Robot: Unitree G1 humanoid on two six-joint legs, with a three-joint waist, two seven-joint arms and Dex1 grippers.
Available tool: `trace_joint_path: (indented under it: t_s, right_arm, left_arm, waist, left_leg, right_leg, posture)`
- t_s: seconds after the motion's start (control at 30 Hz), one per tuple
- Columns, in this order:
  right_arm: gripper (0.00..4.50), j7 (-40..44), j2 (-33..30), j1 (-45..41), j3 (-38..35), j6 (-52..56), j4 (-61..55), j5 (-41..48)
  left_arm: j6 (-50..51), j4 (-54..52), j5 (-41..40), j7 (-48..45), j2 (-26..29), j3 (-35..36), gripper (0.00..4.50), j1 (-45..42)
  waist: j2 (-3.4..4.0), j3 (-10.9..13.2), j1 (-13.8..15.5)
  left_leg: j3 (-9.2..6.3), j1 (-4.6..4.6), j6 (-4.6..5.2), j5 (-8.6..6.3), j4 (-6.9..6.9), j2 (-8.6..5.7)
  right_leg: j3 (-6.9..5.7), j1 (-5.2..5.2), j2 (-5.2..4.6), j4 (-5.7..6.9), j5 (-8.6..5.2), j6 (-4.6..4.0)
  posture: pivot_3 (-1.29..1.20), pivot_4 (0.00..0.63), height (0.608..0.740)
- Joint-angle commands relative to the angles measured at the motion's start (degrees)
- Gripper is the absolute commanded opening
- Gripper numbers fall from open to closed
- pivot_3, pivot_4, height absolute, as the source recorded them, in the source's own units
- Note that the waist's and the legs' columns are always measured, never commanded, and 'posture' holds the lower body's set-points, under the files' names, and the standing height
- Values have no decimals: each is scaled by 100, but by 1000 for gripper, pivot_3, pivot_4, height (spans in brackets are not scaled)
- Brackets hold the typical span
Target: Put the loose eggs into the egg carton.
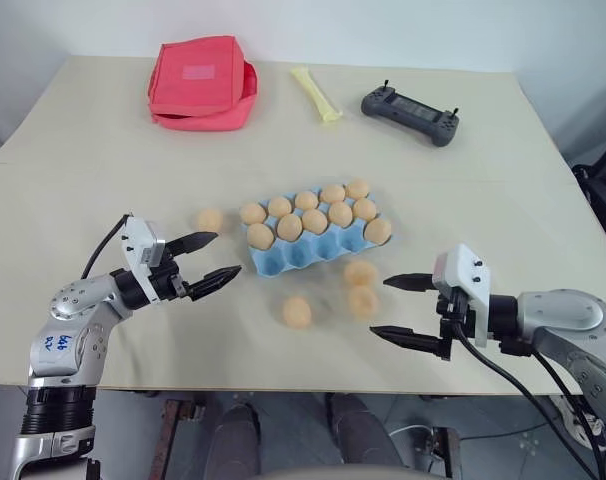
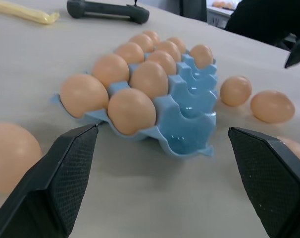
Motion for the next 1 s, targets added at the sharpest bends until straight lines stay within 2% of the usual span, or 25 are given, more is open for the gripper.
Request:
trace_joint_path:
  t_s: [0.03,0.67,1.0]
  right_arm:
    - [4500,-67,136,-210,266,48,185,-96]
    - [4500,-800,957,-278,353,897,446,152]
    - [4500,-1107,1302,-404,594,994,770,-79]
  left_arm:
    - [83,-301,-169,-188,172,99,4489,130]
    - [292,-564,-325,-383,298,142,4489,394]
    - [364,-676,-349,-470,345,154,4489,447]
  waist:
    - [0,0,12]
    - [0,0,13]
    - [0,0,17]
  left_leg:
    - [0,-1,0,0,0,0]
    - [0,-1,-1,-1,-6,1]
    - [1,-1,-1,-1,-5,0]
  right_leg:
    - [0,-1,0,-1,0,0]
    - [-1,-4,0,2,2,3]
    - [-1,-3,-1,1,-6,-12]
  posture:
    - [0,150,740]
    - [0,150,740]
    - [0,150,740]
